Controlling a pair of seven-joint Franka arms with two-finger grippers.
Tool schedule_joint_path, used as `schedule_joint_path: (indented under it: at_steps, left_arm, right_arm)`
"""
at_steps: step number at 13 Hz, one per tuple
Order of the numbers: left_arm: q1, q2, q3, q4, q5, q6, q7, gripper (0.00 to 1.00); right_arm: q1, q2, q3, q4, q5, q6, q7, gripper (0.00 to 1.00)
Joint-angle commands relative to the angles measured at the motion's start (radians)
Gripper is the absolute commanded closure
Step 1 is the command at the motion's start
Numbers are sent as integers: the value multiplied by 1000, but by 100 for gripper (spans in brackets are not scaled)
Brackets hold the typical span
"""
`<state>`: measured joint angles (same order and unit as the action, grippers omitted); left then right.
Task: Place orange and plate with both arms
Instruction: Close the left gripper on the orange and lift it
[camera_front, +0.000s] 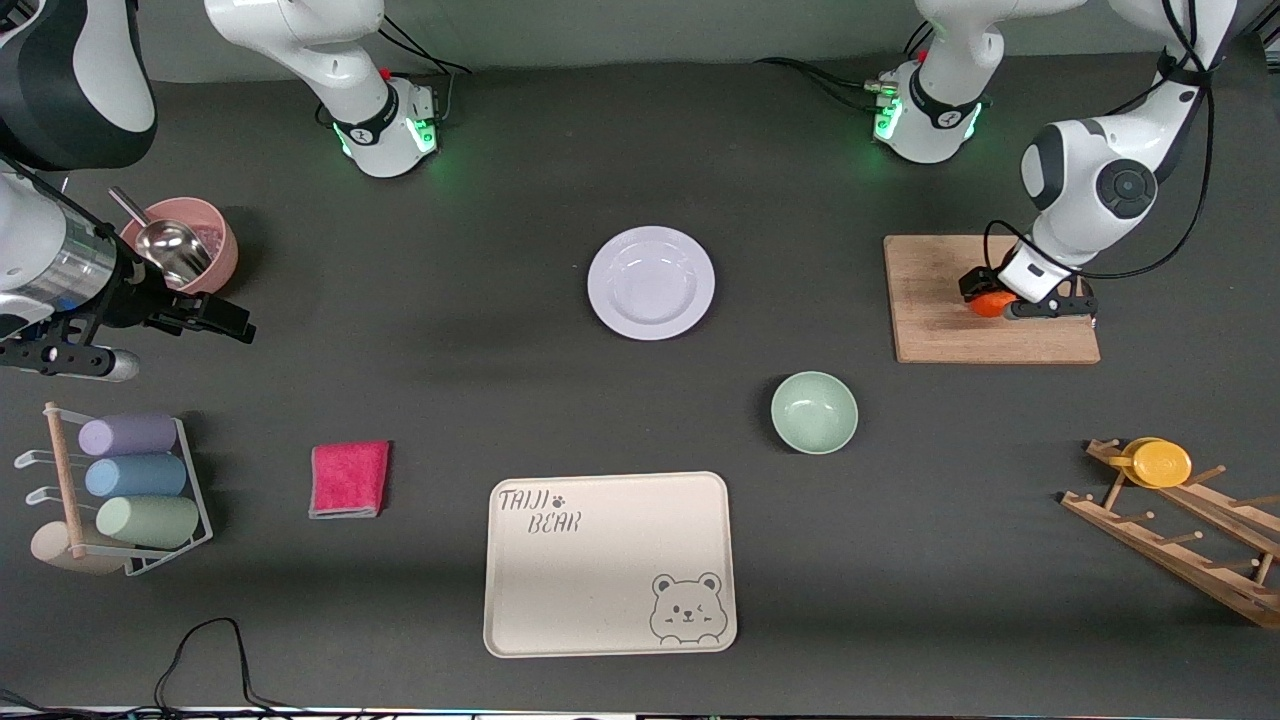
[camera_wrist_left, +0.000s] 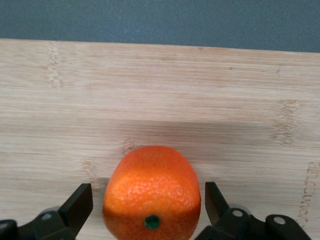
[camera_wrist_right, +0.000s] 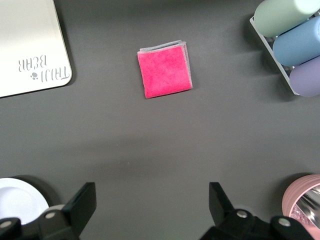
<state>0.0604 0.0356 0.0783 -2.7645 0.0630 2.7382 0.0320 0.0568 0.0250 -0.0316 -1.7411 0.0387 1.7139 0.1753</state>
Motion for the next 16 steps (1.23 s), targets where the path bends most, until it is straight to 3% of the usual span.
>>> schedule_joint_path:
  at_steps: [1, 2, 6, 8, 10, 12, 16]
  left_arm:
    - [4, -14, -2, -6, -3, 4, 5, 39]
    - [1, -17, -3, -4, -5, -3, 2, 99]
    - [-5, -25, -5, 2, -5, -9, 0, 100]
    - [-13, -81, -9, 8, -5, -31, -10, 100]
    - [-40, -166, -14, 70, -5, -180, -38, 100]
    - [-65, -230, -32, 216, -5, -453, -52, 100]
    - [-86, -208, -61, 667, -5, -968, -50, 100]
  right_arm:
    - [3, -17, -8, -21, 18, 29, -51, 0]
    - [3, -16, -11, -21, 27, 29, -51, 0]
    - [3, -14, -19, -23, 53, 29, -53, 0]
    - [3, -13, -21, -23, 53, 29, -53, 0]
    - [3, -13, -25, -23, 53, 36, -53, 0]
    - [3, -13, -27, -23, 53, 35, -53, 0]
    - [-2, -11, -39, -35, 101, 36, -53, 0]
